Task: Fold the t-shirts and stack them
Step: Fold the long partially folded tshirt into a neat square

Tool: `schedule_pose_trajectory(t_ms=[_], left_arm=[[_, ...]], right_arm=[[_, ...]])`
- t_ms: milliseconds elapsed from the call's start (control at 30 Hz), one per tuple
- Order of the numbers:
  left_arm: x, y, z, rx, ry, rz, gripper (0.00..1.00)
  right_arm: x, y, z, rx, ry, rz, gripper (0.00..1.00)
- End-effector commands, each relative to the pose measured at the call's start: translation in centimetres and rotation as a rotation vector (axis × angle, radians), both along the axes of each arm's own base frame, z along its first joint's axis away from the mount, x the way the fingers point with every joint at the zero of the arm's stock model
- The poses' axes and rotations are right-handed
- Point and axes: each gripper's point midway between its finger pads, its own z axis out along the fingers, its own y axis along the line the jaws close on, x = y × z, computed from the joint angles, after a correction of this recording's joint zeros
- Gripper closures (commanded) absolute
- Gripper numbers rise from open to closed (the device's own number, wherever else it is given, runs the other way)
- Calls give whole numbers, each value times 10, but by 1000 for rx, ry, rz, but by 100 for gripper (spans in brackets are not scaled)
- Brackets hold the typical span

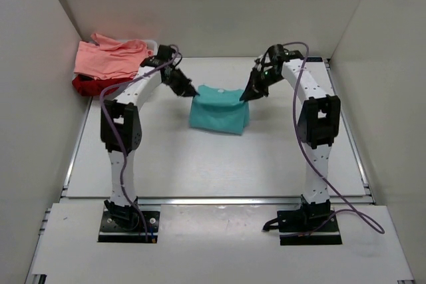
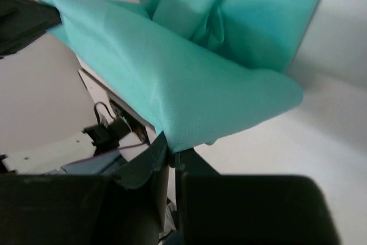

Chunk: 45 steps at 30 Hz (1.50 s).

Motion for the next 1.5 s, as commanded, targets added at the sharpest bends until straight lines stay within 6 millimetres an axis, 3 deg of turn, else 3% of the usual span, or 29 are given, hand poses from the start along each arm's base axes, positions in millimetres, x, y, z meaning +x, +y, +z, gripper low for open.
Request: schedule_pose_trajectory(t_ms=[0,33,67,100,133,167,200,300,333,400,433,467,500,533,633,733,800,967,1000,1033,1200,1300,1333,1400,1467], left_arm=[[80,4,24,-36,-94,106,76],[108,0,56,-75,-195,117,58],[134,1,63,-92,-243,147,37],[153,3,62,-116,-259,182,34],[158,-4,66,-148,-280,171,30],[166,-6,61,-165,-274,185,27],[165,-6,54,-172,-249,187,28],[156,-12,44,-155,-242,139,28],[153,-9,49,-139,-269,129,28],[139,-11,26,-83,-262,108,28],[139,-9,38,-68,-316,115,28],[132,-7,31,-65,-320,116,29],[119,-4,5,-47,-266,120,29],[111,0,-7,-43,-238,126,30],[94,4,-26,-17,-201,102,32],[75,5,-43,26,-195,79,31],[71,2,-38,37,-224,78,30],[56,2,-72,64,-155,58,31],[54,-1,-75,58,-142,54,30],[54,1,-78,62,-131,59,30],[51,-3,-80,53,-136,51,30],[47,-4,-86,43,-115,54,31],[49,-3,-85,37,-119,58,31],[47,-3,-87,33,-113,56,30],[46,-1,-87,31,-108,62,31]], right_arm=[[63,-3,23,59,-61,-63,95],[95,1,30,99,-130,-78,88],[116,-4,6,105,-85,-137,74],[143,-7,14,131,-145,-181,62],[154,-7,27,155,-194,-199,56],[160,-9,30,176,-195,-220,49],[157,-9,18,161,-168,-218,44],[161,-8,17,49,-295,-181,36],[161,-11,10,-8,-318,-170,36],[162,-13,4,-100,-380,-138,35],[164,-15,-3,-147,-406,-121,35],[163,-15,-9,-179,-415,-101,36],[165,-14,-16,-197,-420,-100,38],[166,-13,-28,-215,-411,-91,43],[171,-22,-46,-296,-402,-119,52],[178,-36,-62,-381,-390,-160,50],[180,-42,-67,-407,-383,-176,49],[173,-49,-95,-447,-317,-171,50],[170,-48,-98,-442,-299,-167,53],[169,-44,-100,-432,-298,-151,70],[156,-21,-112,-386,-274,-64,100],[137,3,-106,-324,-240,0,100],[133,1,-111,-341,-215,0,96],[125,1,-98,-370,-208,-3,85],[124,1,-85,-386,-217,-24,62]])
